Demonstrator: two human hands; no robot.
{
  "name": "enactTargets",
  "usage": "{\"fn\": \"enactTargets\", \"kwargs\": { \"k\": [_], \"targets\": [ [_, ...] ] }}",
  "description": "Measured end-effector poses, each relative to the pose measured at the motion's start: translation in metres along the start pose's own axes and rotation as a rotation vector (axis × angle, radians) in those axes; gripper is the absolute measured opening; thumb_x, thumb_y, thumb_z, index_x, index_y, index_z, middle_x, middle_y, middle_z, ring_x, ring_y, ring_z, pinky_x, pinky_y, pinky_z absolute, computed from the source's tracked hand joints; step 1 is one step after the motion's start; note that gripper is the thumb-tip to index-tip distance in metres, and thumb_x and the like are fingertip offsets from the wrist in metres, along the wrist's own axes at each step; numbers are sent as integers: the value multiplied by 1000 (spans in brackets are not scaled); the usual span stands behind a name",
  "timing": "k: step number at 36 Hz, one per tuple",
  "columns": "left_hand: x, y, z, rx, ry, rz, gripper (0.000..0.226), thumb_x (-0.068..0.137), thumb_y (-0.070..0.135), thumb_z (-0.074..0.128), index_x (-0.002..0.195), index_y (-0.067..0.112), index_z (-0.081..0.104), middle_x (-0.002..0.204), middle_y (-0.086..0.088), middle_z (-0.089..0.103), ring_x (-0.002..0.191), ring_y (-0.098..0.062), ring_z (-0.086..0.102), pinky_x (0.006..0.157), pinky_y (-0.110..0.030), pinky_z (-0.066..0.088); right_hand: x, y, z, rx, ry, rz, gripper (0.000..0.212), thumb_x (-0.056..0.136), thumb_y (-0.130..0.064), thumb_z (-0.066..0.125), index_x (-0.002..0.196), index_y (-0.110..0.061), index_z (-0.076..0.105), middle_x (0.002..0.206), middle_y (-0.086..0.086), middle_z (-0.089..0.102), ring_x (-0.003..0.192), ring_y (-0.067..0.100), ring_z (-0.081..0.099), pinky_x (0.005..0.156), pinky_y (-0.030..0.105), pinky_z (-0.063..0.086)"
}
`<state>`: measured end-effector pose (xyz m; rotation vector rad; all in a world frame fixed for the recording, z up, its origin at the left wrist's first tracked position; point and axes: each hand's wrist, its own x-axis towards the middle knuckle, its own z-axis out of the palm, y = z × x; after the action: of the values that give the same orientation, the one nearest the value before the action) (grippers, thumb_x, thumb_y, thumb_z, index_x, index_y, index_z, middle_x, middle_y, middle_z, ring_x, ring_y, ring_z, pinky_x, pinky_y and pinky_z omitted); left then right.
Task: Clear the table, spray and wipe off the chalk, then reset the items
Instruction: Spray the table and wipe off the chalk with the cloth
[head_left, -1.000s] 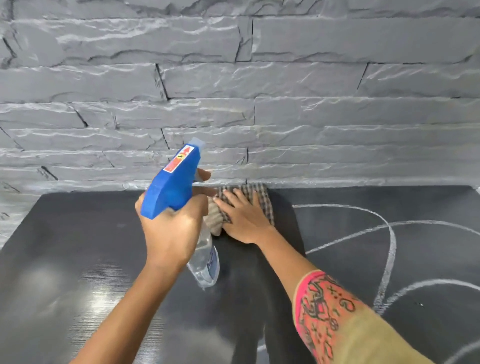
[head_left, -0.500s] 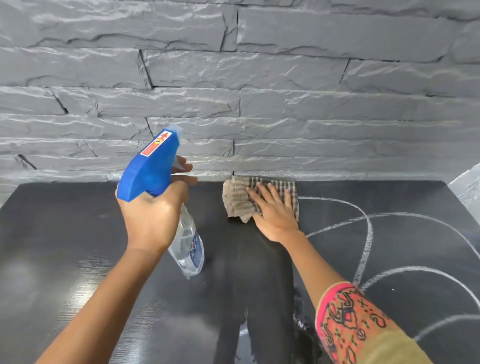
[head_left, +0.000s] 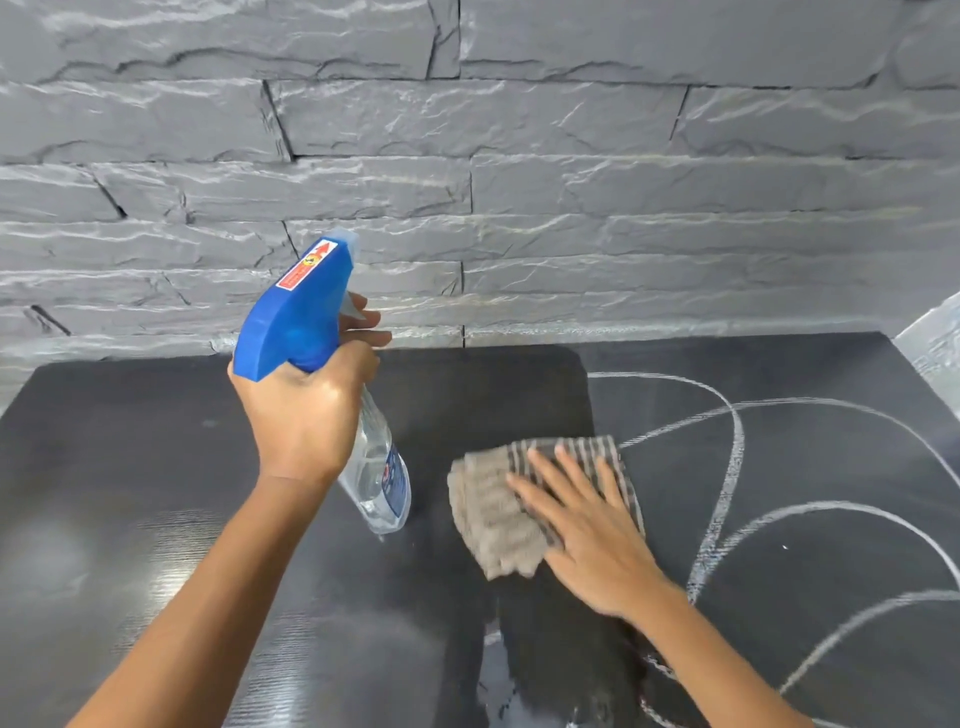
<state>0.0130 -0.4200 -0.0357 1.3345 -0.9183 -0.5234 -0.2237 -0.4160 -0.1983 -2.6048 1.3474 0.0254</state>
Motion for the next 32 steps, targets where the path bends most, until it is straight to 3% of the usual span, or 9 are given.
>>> {"fn": "enactTargets", "kwargs": {
  "k": [4, 10, 14, 19, 23, 25, 28, 32],
  "targets": [
    [1, -2, 0, 4, 17, 10, 20, 61, 4, 50, 72, 18, 59, 80, -7, 65, 82, -32, 71, 72, -43, 56, 80, 36, -15, 7, 43, 132, 65, 92, -35, 36, 147, -42, 2, 159, -7, -4, 145, 18, -13, 114, 49, -10],
    [2, -3, 0, -12, 13, 36, 21, 61, 3, 50, 73, 18, 59, 71, 6, 66, 70, -13, 71, 67, -39, 57, 139, 51, -22, -34, 1, 201, 62, 96, -41, 32, 146, -44, -4, 159, -2, -9, 145, 21, -12, 112, 53, -12],
    [2, -4, 0, -4, 11, 44, 22, 60, 2, 50, 71, 19, 59, 67, 12, 68, 72, -15, 71, 69, -39, 57, 101, 31, -17, -16, 10, 135, 60, 95, -43, 29, 145, -46, -4, 158, -6, -11, 144, 20, -17, 113, 53, -15],
    [2, -4, -1, -33, 2, 47, 20, 59, 5, 51, 72, 19, 59, 67, 14, 68, 72, -14, 71, 68, -36, 57, 8, -11, -2, 13, -32, -30, 73, 84, -39, 32, 144, -49, -9, 157, -8, -15, 142, 19, -24, 113, 53, -15],
    [1, -4, -2, -48, 0, 69, 21, 54, 17, 52, 72, 22, 61, 69, 13, 69, 74, -16, 72, 66, -30, 57, -45, -24, 8, -46, -26, -88, 88, 72, -38, 53, 148, -43, 9, 158, -2, 12, 145, 28, 8, 109, 54, 3],
    [2, -4, -1, -51, -3, 63, 22, 55, 13, 52, 73, 21, 61, 69, 12, 69, 74, -17, 72, 66, -29, 56, -46, -19, 9, -51, -19, -79, 88, 72, -36, 54, 148, -44, 9, 158, -4, 12, 145, 26, 8, 110, 53, 3],
    [1, -4, 0, -52, -3, 59, 21, 58, 9, 50, 74, 19, 59, 70, 8, 69, 71, -14, 71, 62, -25, 54, -17, -3, 4, 0, -2, 0, 75, 82, -37, 37, 146, -48, 1, 157, -10, -2, 146, 22, -7, 115, 51, -7],
    [0, -3, 1, -30, 4, 60, 24, 61, -1, 47, 74, 17, 58, 70, 5, 67, 67, -9, 70, 58, -22, 53, 63, 29, -10, -6, 55, 233, 63, 94, -41, 35, 146, -46, 0, 159, -5, -6, 146, 23, -11, 114, 55, -6]
  ]
}}
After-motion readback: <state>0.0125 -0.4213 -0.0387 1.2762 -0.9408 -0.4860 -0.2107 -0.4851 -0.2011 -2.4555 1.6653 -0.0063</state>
